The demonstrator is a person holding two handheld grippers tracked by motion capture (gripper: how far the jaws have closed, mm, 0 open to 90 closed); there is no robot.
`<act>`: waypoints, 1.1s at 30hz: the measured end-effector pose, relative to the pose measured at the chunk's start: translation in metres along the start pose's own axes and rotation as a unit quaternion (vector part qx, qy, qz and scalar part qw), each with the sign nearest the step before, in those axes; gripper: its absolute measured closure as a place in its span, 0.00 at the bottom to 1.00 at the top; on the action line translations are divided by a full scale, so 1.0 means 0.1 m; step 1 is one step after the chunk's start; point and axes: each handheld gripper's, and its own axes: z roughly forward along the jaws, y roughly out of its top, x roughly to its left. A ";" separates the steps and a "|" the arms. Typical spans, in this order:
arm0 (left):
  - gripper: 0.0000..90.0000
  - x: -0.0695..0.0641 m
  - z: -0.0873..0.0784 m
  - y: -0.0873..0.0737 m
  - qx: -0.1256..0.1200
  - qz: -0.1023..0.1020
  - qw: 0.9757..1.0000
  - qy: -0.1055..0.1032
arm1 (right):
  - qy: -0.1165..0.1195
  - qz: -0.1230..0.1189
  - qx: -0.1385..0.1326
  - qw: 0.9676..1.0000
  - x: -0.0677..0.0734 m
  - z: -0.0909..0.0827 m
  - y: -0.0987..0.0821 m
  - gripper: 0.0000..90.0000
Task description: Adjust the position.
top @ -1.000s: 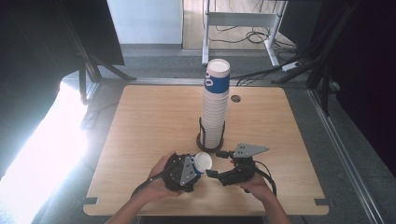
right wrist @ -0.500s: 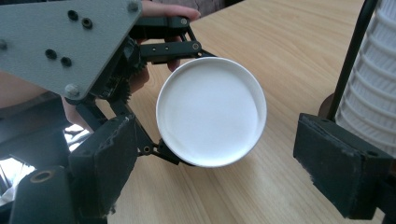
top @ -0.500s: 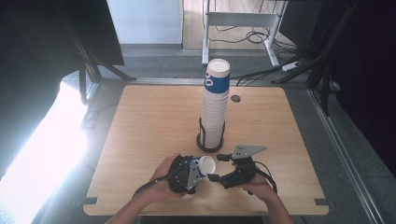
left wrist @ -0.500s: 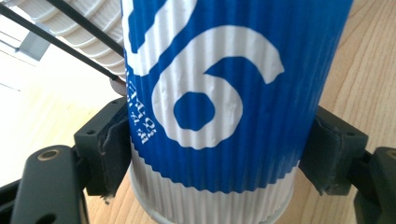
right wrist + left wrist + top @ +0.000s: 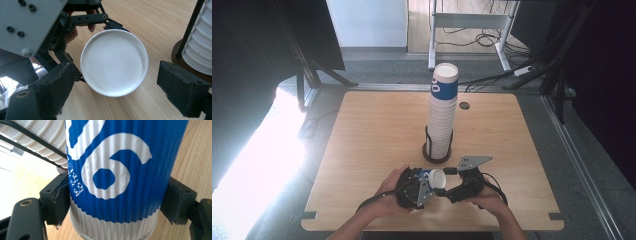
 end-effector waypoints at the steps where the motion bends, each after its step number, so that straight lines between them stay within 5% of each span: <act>1: 0.22 -0.01 0.00 0.00 0.000 0.000 1.000 0.000 | -0.001 0.000 0.001 1.000 0.00 0.01 0.00 0.16; 28: 0.22 -0.10 0.02 0.12 0.010 0.047 0.999 0.020 | -0.008 0.005 0.058 0.998 0.03 0.19 0.05 0.16; 33: 0.22 -0.11 0.01 0.14 0.008 0.050 0.999 0.020 | -0.009 0.009 0.065 0.998 0.03 0.23 0.05 0.24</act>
